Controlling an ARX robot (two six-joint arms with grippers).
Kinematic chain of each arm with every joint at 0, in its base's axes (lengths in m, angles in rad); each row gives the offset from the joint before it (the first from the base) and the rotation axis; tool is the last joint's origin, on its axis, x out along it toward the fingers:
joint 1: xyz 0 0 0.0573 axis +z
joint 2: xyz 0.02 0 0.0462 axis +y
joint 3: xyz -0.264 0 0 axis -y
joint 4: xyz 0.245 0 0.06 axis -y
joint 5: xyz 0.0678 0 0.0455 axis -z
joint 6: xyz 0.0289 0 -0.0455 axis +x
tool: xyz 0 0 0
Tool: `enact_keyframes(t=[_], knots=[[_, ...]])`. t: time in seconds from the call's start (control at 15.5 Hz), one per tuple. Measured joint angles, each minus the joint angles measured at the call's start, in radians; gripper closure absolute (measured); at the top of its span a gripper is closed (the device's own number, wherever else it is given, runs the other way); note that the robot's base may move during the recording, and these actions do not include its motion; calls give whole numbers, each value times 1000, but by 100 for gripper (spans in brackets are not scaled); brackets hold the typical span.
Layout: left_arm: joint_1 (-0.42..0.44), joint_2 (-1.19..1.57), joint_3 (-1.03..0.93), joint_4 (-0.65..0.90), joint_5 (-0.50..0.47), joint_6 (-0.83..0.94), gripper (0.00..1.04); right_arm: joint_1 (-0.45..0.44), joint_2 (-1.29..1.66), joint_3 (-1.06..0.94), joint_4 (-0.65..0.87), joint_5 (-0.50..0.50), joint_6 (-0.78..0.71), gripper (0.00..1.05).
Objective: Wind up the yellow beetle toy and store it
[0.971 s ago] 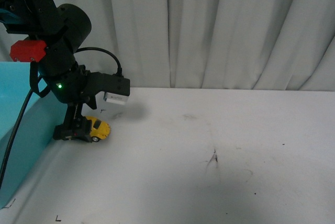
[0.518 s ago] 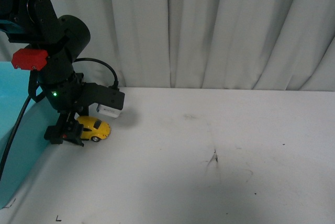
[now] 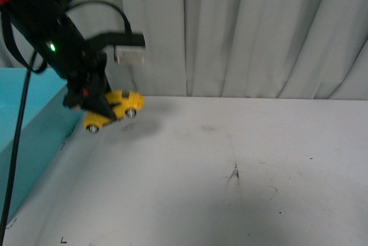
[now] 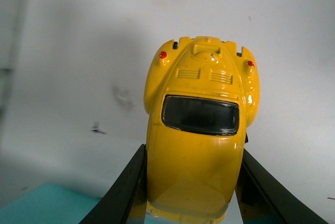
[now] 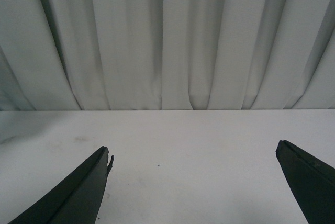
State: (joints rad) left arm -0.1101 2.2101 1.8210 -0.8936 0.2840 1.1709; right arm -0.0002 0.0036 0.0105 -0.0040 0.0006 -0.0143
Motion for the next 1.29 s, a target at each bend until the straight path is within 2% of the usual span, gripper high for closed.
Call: enact_keyframes(t=[0.06, 0.13, 0.19, 0.78, 0.97, 1.29], knots=[[188, -193, 12, 184, -30, -215, 65, 0, 0, 0, 0, 0, 0, 7], [357, -201, -70, 272, -175, -389, 65, 0, 0, 0, 0, 0, 0, 7], [394, -204, -122, 313, -225, -435, 65, 0, 0, 0, 0, 0, 0, 7], [437, -201, -227, 355, -296, -519, 65, 0, 0, 0, 0, 0, 0, 7], [447, -184, -281, 414, -318, -566, 65, 0, 0, 0, 0, 0, 0, 7], [398, -70, -313, 458, -319, -663, 65, 0, 0, 0, 0, 0, 0, 7]])
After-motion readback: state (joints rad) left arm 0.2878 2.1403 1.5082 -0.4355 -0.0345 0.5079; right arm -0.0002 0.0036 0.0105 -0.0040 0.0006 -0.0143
